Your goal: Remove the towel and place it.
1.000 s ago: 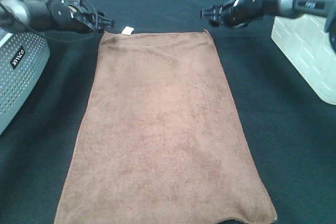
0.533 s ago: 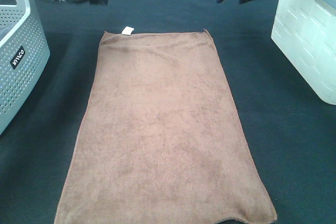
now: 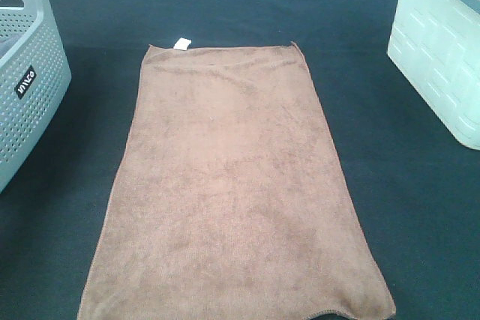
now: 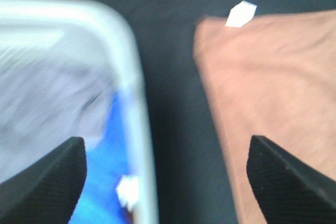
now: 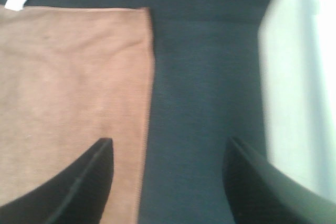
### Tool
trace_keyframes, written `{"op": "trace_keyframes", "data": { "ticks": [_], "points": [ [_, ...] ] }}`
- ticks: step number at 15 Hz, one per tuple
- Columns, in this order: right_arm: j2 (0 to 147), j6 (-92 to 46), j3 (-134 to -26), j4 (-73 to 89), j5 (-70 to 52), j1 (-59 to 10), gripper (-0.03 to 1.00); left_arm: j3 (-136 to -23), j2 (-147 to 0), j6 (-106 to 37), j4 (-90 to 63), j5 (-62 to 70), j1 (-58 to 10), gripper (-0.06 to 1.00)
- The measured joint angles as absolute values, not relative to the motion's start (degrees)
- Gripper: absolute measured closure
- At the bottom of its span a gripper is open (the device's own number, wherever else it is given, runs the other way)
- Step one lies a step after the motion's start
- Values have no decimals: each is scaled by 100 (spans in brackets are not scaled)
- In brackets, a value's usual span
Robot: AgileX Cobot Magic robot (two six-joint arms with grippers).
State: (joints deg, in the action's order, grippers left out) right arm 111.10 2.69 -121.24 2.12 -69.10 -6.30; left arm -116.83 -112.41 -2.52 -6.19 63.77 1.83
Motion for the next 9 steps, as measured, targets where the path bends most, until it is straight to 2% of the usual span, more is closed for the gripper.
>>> {"op": "trace_keyframes", "data": {
  "ticks": [3,9],
  "points": [
    [10371,275,-11683,80,-6933,-625,41,-11522,-10743,-309,-458,6887,378,16],
    [6973,527,-7695,350,-6967,-625,41,-7638,-7431,-315,-206,6652,390,16]
  ]
}}
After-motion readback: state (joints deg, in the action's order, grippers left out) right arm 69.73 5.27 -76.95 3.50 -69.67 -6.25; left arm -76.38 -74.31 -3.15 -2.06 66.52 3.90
